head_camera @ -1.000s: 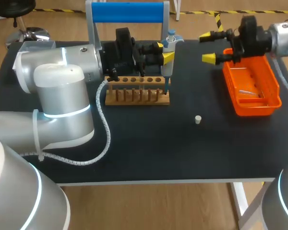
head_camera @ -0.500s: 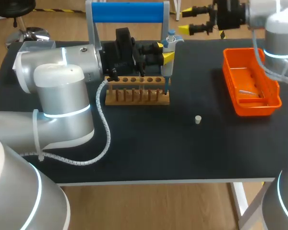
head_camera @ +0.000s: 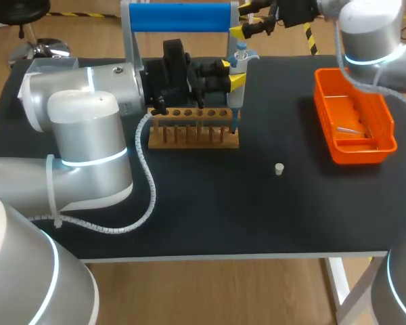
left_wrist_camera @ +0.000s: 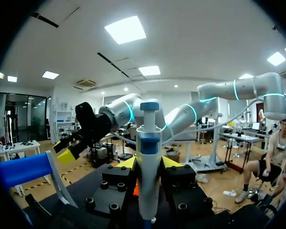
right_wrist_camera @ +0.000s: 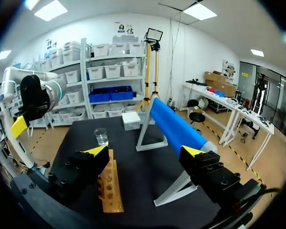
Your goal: Invert the test tube, pick up the pipette, mount the tip to pipette, aspirate from beaker and dispense into the tube, eject the tip, return the pipette, and cap with the stopper.
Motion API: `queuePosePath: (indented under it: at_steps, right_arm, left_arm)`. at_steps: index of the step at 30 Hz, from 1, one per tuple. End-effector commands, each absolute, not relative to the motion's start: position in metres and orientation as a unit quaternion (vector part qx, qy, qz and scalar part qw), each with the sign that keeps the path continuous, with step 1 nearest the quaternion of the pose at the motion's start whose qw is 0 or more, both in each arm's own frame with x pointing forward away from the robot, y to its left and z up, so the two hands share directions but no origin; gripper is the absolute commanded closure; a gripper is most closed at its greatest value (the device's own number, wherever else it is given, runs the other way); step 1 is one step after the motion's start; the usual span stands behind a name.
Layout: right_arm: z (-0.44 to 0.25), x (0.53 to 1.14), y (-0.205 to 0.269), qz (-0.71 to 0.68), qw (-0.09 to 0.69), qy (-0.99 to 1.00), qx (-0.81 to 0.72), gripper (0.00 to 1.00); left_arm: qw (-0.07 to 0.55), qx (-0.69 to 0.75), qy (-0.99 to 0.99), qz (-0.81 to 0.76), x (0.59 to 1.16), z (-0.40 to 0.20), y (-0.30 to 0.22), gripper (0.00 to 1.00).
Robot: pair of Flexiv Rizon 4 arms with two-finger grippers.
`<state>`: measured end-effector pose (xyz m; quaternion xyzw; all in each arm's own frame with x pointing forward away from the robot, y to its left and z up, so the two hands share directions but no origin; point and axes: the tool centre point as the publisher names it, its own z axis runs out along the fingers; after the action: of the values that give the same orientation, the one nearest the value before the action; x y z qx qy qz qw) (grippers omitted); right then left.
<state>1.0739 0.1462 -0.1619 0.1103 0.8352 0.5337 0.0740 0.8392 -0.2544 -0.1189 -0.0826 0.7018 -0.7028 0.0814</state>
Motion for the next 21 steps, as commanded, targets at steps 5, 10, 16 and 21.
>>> queuePosePath:
  at_steps: [5,10,16,21]
  right_arm:
    - [-0.163,1.093,0.168,0.494,0.074,0.86,0.103,0.0]
    - [-0.164,1.099,0.179,0.485,0.078,0.866,0.098,0.0]
    - [-0.167,1.108,0.186,0.479,0.085,0.868,0.104,0.0]
    - [-0.169,1.111,0.19,0.477,0.086,0.868,0.106,0.0]
  left_arm:
    - [0.085,-0.085,0.7,-0.704,0.839,-0.12,-0.257,1.0]
    - [0.085,-0.085,0.7,-0.704,0.839,-0.12,-0.257,1.0]
    - [0.085,-0.085,0.7,-0.704,0.839,-0.12,-0.257,1.0]
    - [0.085,-0.085,0.7,-0.704,0.839,-0.12,-0.257,1.0]
